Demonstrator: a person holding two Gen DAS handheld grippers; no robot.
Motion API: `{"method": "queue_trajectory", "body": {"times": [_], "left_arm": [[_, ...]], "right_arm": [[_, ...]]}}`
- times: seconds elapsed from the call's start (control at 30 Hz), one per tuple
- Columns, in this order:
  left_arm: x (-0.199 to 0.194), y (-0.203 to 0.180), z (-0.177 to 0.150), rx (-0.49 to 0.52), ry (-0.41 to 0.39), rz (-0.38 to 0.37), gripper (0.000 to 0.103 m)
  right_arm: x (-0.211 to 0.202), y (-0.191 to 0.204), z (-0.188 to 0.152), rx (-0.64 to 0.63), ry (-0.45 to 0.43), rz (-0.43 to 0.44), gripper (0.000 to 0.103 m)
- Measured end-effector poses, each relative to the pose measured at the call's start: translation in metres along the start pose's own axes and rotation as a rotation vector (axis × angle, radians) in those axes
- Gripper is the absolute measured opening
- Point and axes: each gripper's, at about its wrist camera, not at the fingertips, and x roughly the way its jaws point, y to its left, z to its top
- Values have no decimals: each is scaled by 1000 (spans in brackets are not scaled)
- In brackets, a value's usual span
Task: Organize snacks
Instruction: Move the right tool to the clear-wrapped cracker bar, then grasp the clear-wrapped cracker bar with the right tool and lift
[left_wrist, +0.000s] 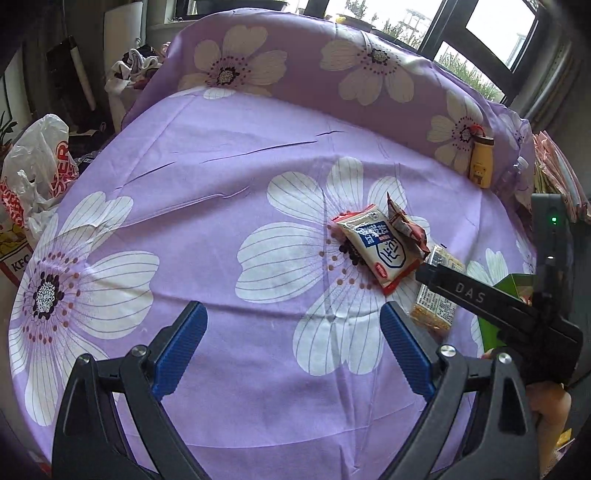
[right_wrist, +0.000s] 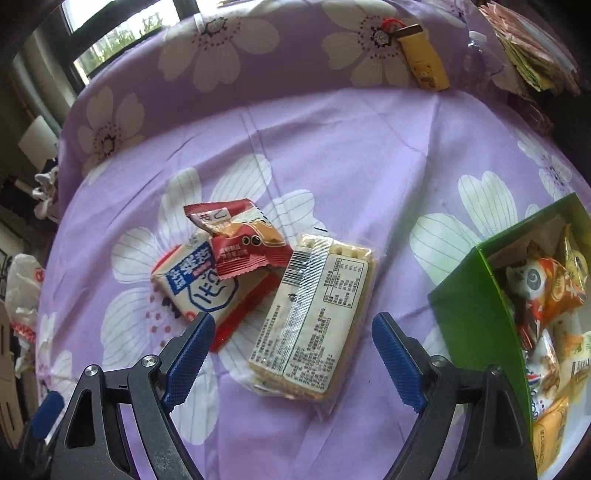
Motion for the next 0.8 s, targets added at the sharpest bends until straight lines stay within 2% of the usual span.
{"method": "queue_trajectory", "body": {"times": [0.13,0.2,0.23,0.3,0.47,0.8], "left_arm": [[1,-2,-1,6,8,3,95],[2,-3,-2,9,11,-1,95],[2,-4,-2,10,12,-2,95],[2,-6,-3,17,16,-4,95],[3,-7,-5,21,26,-11,95],[11,-14,-14,32,87,-27,94]], "right_arm": [[25,-6,0,33,42,-63,79],[23,-4,-2,-5,-1,-81,76],[23,-4,-3,-17,-7,-92,68],[20,-5,-4,-25,-18,-91,63],[5,-9,-18,-61,6,-7,58],[-36,-10,-66,-128,85,252,57]]}}
